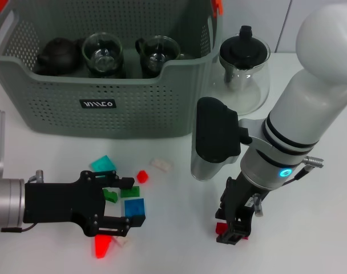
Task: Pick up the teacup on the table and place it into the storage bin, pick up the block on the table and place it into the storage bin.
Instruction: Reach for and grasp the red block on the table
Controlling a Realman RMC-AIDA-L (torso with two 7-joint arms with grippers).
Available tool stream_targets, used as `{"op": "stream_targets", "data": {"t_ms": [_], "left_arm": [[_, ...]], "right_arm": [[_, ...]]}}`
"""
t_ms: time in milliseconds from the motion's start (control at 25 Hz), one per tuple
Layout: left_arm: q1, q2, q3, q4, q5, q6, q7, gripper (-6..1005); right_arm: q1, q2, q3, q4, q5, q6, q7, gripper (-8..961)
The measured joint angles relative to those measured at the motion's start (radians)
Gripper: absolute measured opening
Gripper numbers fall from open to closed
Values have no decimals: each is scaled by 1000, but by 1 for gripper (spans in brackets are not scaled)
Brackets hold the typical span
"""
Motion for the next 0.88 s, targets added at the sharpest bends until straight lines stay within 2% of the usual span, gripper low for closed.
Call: {"op": "stream_targets", "data": {"t_ms": [200, 280, 880], "left_arm": [[2, 0, 0, -2, -4, -2, 0, 811], [2, 0, 0, -5, -6, -8, 0, 811], [-2, 2, -1, -24, -8, -25, 2, 811]], "right_arm": [[0, 0, -18, -1, 1, 7, 7, 553], [0, 0, -29, -1, 2, 13, 11, 454], [0, 0, -51, -1, 4, 37, 21, 455]]}}
